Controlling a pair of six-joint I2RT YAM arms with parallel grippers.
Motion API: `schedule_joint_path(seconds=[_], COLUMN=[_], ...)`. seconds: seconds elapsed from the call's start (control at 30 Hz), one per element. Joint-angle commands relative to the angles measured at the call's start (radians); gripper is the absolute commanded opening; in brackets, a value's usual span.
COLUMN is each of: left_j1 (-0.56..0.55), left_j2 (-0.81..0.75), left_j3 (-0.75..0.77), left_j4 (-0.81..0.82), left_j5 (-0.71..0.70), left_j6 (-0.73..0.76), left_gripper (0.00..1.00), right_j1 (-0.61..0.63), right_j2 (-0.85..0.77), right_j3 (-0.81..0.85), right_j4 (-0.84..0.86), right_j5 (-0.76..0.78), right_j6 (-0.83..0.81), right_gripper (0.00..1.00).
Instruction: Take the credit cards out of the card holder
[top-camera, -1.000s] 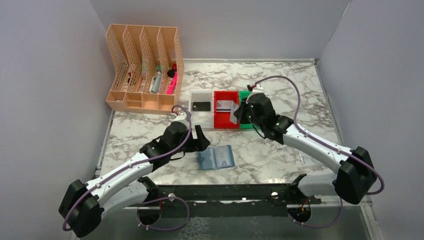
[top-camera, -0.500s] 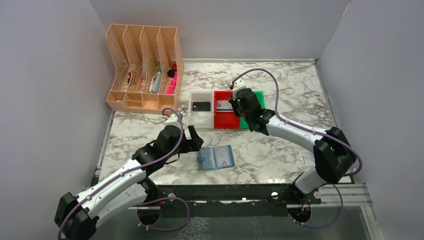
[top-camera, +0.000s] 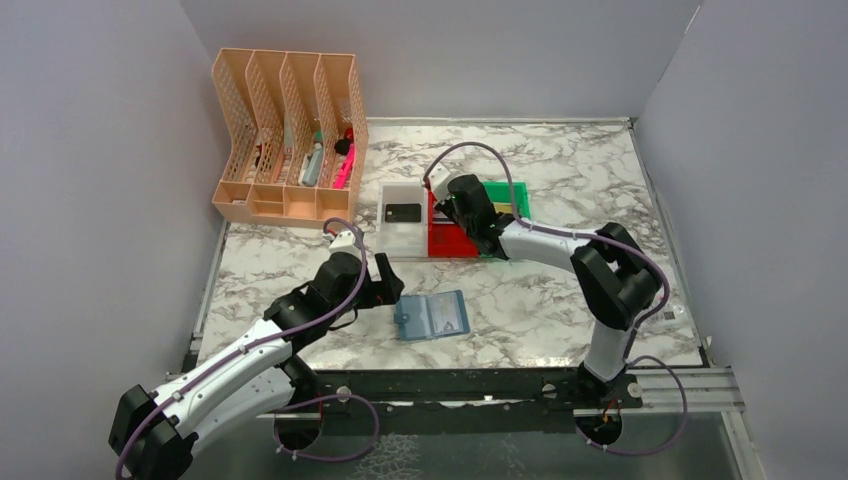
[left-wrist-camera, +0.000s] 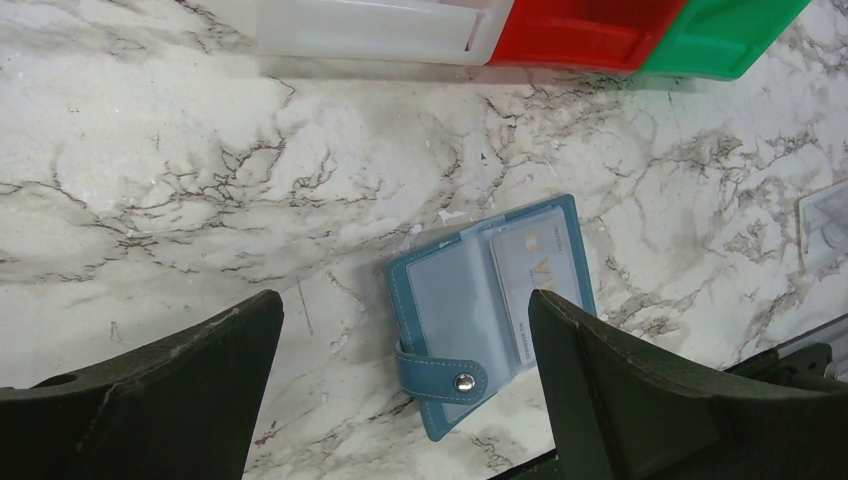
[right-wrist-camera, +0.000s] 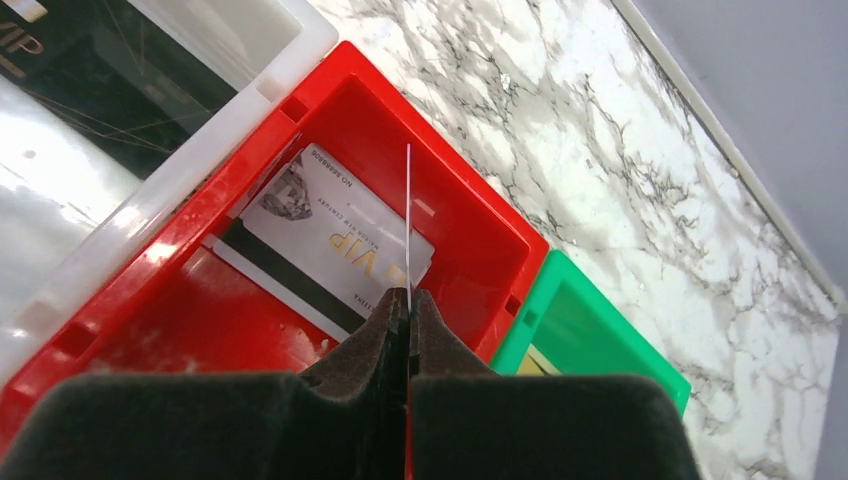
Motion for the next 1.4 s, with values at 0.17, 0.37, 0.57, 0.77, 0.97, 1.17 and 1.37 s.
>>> schedule_joint_path(seconds=[0.17,0.37,0.57,0.77,0.97,1.17,1.37], left_j1=[-0.001,-0.001,-0.001,-0.001,-0.001,-0.001,-0.001], left_j2=[-0.019,-0.020,-0.015,-0.023,-0.037,-0.040,-0.038], left_j3=[-0.009,-0.009,-0.007,-0.013,-0.014,-0.013,-0.002], left_j4=[-0.020,-0.026,-0.027,-0.028,-0.033,-0.035,-0.032], left_j5=[-0.046,-0.054,-0.053,-0.046,-0.046,-0.039,-0.001], left_j6=[0.008,0.009,0.009,0.005,0.003,-0.002,-0.003], left_gripper=[0.97,0.97,0.97,0.97,0.97,0.97,0.97], right_j1=[0.001,0.001,0.001,0.001,0.000,0.000,-0.001], right_j2=[0.137,0.181,0.192,0.176,0.172,0.134,0.069], right_j3=[0.053,0.067,0.061,0.072,0.082,0.070,0.047], right_j4=[0.138,0.140,0.114,0.081,0.081,0.083,0.070], right_j5=[0.038,0.007,-0.051,-0.098,-0.103,-0.125,-0.132], right_j6=[-0.292,-0.378,-0.391,-0.344,-0.315,-0.271,-0.231], right_gripper=[0.05,0.06,0.12,0.23,0.26,0.28,0.32])
